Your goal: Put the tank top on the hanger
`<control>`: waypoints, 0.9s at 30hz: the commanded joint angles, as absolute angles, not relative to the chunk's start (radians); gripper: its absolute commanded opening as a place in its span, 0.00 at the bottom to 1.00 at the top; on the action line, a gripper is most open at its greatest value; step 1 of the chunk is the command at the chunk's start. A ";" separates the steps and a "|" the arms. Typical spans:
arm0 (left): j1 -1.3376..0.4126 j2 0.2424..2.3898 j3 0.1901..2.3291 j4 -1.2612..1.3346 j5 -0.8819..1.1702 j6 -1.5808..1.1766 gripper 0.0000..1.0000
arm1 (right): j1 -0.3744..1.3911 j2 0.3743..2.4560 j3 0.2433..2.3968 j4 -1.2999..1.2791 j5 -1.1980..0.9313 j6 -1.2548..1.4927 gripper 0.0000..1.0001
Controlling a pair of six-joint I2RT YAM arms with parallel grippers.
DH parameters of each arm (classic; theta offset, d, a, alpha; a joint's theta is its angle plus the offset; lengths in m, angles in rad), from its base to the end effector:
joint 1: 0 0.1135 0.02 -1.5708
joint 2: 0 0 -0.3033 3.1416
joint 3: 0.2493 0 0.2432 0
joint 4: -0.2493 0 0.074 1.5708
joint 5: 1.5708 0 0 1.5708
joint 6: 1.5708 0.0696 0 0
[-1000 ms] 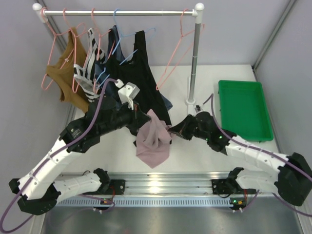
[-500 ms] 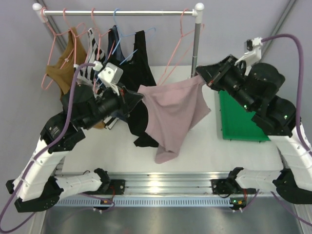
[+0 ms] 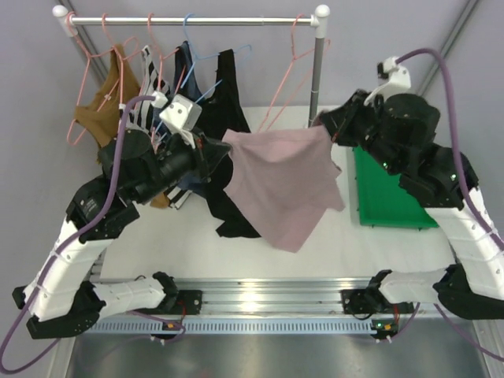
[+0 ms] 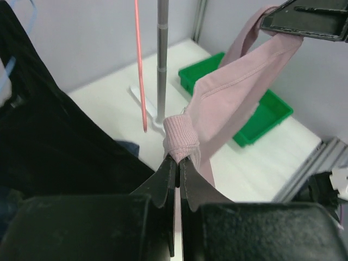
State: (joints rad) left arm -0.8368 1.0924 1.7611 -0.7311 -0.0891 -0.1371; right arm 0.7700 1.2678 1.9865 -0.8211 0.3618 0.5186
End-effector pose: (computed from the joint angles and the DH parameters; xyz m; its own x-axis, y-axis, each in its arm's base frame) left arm 0.1192 -0.1229 0.5670 -0.1343 -0.0543 -0.9894 0.6680 0.7326 -0.1309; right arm 0.1649 0.1255 0.5891 -0.2611 0.3925 -0.8819 -0.3095 0.8313 0.4616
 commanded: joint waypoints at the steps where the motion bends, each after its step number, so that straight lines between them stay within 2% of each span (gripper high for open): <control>1: -0.834 1.040 1.648 -0.724 -0.035 -0.190 0.00 | 0.775 1.169 1.783 -0.801 0.376 0.569 0.00; 5: -0.834 0.947 1.251 -0.594 0.042 -0.328 0.00 | 0.776 1.034 1.358 -0.727 0.305 0.684 0.00; 10: -0.835 0.864 0.713 -0.245 0.143 -0.602 0.00 | 0.779 0.971 0.892 -0.588 0.216 0.830 0.00; 13: -0.836 0.874 0.551 -0.099 0.153 -0.687 0.00 | 0.793 1.008 0.749 -0.499 0.176 0.865 0.00; 16: -0.836 0.916 0.505 -0.067 0.176 -0.689 0.02 | 0.807 1.055 0.687 -0.450 0.153 0.880 0.02; 17: -0.836 0.928 0.509 -0.078 0.186 -0.683 0.04 | 0.814 1.064 0.681 -0.446 0.150 0.881 0.05; 18: -0.838 0.943 0.521 -0.089 0.192 -0.674 0.13 | 0.818 1.068 0.680 -0.448 0.153 0.882 0.09; 19: -0.836 0.943 0.526 -0.106 0.193 -0.669 0.19 | 0.819 1.062 0.683 -0.452 0.164 0.882 0.20; 21: -0.836 0.931 0.535 -0.132 0.181 -0.657 0.31 | 0.822 1.052 0.689 -0.472 0.179 0.871 0.33; 22: -0.836 0.922 0.552 -0.146 0.172 -0.650 0.34 | 0.821 1.042 0.699 -0.483 0.187 0.868 0.44; 24: -0.838 0.901 0.589 -0.216 0.132 -0.631 0.38 | 0.821 1.031 0.713 -0.512 0.205 0.858 0.51; 25: -0.836 0.893 0.603 -0.241 0.118 -0.623 0.40 | 0.821 1.020 0.725 -0.520 0.215 0.854 0.59; 27: -0.835 0.870 0.644 -0.317 0.068 -0.606 0.41 | 0.821 1.011 0.739 -0.544 0.224 0.848 0.63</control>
